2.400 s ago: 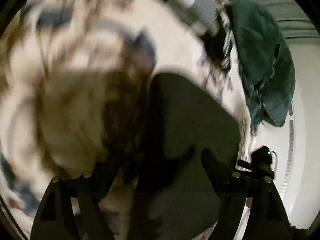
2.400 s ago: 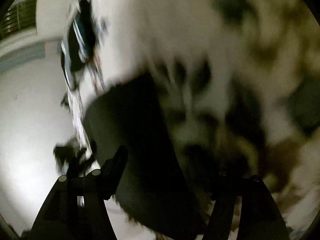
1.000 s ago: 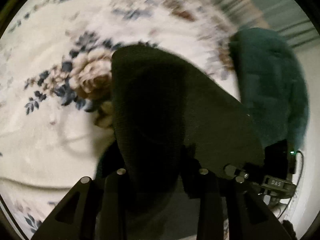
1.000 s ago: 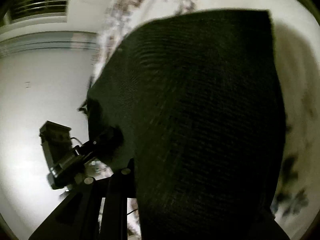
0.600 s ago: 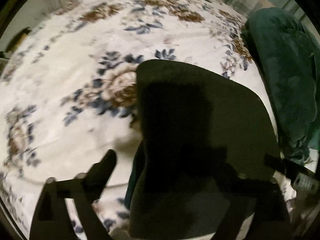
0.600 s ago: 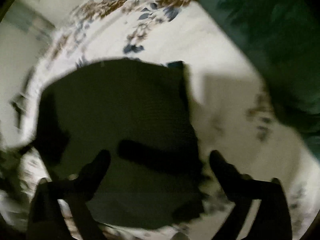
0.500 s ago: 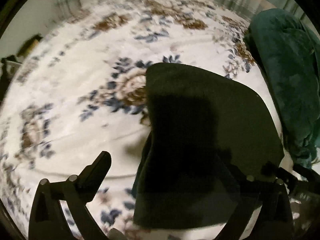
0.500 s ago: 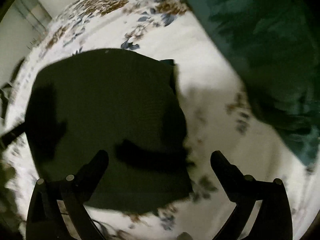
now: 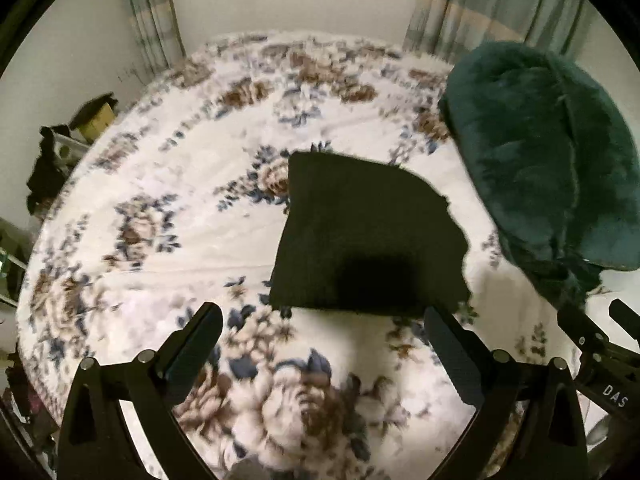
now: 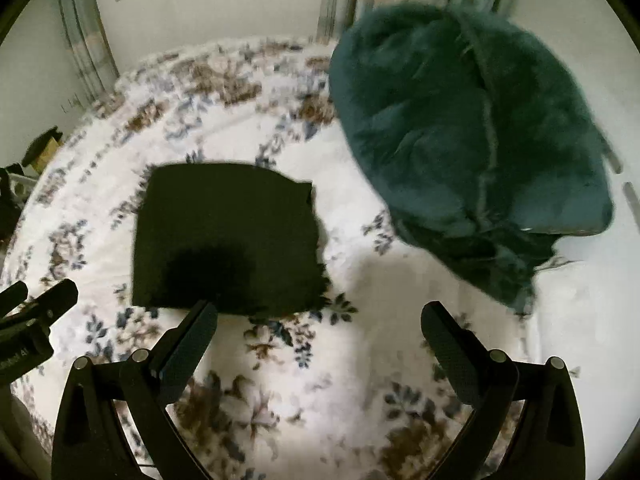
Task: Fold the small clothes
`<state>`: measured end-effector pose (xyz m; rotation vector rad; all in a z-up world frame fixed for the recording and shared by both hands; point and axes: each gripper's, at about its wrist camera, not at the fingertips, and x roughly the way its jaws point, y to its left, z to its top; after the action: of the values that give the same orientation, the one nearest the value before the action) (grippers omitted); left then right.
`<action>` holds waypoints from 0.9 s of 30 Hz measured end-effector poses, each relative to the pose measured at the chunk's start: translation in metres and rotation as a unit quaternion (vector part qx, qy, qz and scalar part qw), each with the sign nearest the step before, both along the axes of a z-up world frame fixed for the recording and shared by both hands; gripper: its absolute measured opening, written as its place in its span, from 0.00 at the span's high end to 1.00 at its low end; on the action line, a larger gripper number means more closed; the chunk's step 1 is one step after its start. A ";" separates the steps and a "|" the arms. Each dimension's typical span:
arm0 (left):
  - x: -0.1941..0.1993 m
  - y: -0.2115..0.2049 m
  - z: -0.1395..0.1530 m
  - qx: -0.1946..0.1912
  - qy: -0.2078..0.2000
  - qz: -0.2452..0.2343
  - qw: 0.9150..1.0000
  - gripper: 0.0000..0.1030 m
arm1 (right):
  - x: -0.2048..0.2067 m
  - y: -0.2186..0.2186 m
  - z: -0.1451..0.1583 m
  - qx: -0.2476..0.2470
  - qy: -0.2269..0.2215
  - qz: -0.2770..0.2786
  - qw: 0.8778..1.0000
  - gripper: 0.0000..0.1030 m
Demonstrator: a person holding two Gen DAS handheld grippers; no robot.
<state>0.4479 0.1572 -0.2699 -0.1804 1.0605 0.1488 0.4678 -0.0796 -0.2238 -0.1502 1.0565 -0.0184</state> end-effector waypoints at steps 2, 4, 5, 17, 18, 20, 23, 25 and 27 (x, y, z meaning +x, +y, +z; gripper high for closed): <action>-0.024 -0.008 0.032 0.006 -0.014 -0.004 1.000 0.00 | -0.030 -0.007 0.036 0.000 -0.016 -0.002 1.000 0.00; -0.049 -0.016 0.064 0.015 -0.030 -0.007 0.999 0.00 | -0.063 -0.015 0.075 0.002 -0.034 -0.005 0.999 0.00; -0.059 -0.019 0.076 0.016 -0.036 -0.007 0.999 0.00 | -0.075 -0.017 0.089 0.005 -0.040 -0.007 0.999 0.00; -0.175 -0.053 0.196 0.034 -0.082 -0.012 0.996 0.00 | -0.232 -0.044 0.264 0.028 -0.125 0.012 0.992 0.00; -0.181 -0.055 0.202 0.037 -0.086 -0.011 0.996 0.00 | -0.245 -0.045 0.275 0.027 -0.133 0.014 0.991 0.00; -0.198 -0.059 0.215 0.038 -0.095 -0.008 0.995 0.00 | -0.265 -0.048 0.294 0.029 -0.145 0.019 0.989 0.00; -0.217 -0.064 0.230 0.043 -0.110 -0.006 0.993 0.00 | -0.291 -0.051 0.316 0.032 -0.157 0.023 0.987 0.00; -0.229 -0.067 0.240 0.047 -0.119 -0.004 0.992 0.00 | -0.305 -0.053 0.328 0.037 -0.164 0.026 0.985 0.00; -0.239 -0.068 0.249 0.045 -0.127 -0.001 0.991 0.00 | -0.320 -0.056 0.342 0.043 -0.172 0.029 0.984 0.00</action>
<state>0.2085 0.0889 -0.0213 -0.1134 0.7990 0.1656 0.1475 -0.1357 0.1185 -0.0955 0.7060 0.0520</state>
